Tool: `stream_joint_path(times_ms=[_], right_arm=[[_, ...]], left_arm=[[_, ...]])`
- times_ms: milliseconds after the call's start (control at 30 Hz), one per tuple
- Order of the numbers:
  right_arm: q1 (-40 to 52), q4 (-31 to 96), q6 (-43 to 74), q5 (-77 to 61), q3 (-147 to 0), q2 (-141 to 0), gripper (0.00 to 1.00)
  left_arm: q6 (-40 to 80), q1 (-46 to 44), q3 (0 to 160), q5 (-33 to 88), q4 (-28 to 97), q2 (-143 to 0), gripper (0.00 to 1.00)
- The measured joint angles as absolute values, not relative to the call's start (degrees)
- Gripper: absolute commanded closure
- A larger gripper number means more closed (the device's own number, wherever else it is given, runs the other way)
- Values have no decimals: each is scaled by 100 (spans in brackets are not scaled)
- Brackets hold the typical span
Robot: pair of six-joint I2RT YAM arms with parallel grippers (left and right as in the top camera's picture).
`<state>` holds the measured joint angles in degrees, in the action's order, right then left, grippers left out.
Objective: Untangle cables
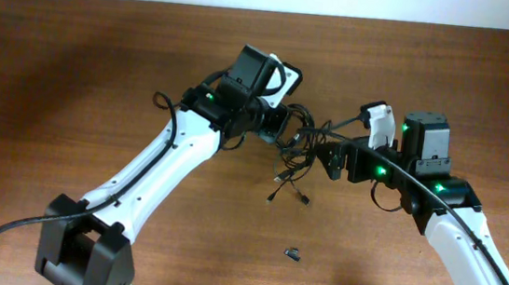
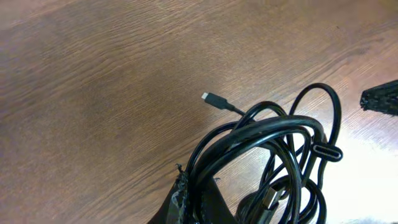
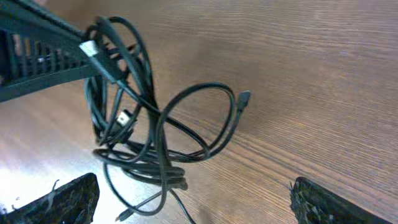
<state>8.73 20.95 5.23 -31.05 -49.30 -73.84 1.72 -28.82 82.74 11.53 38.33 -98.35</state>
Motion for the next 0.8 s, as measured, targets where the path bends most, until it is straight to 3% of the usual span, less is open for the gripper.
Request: stream_joint_path(times_ms=[267, 567, 800], right_arm=[[873, 2381, 777, -2279, -4930, -7384, 1], [873, 2364, 906, -2078, -4930, -7384, 1], [873, 2366, 908, -2034, -4930, -7384, 1]], left_arm=[[416, -2851, 8274, 2189, 3835, -9835, 100], [416, -2851, 8274, 1385, 3994, -9835, 100], [416, -2851, 8274, 2080, 4007, -9835, 100]])
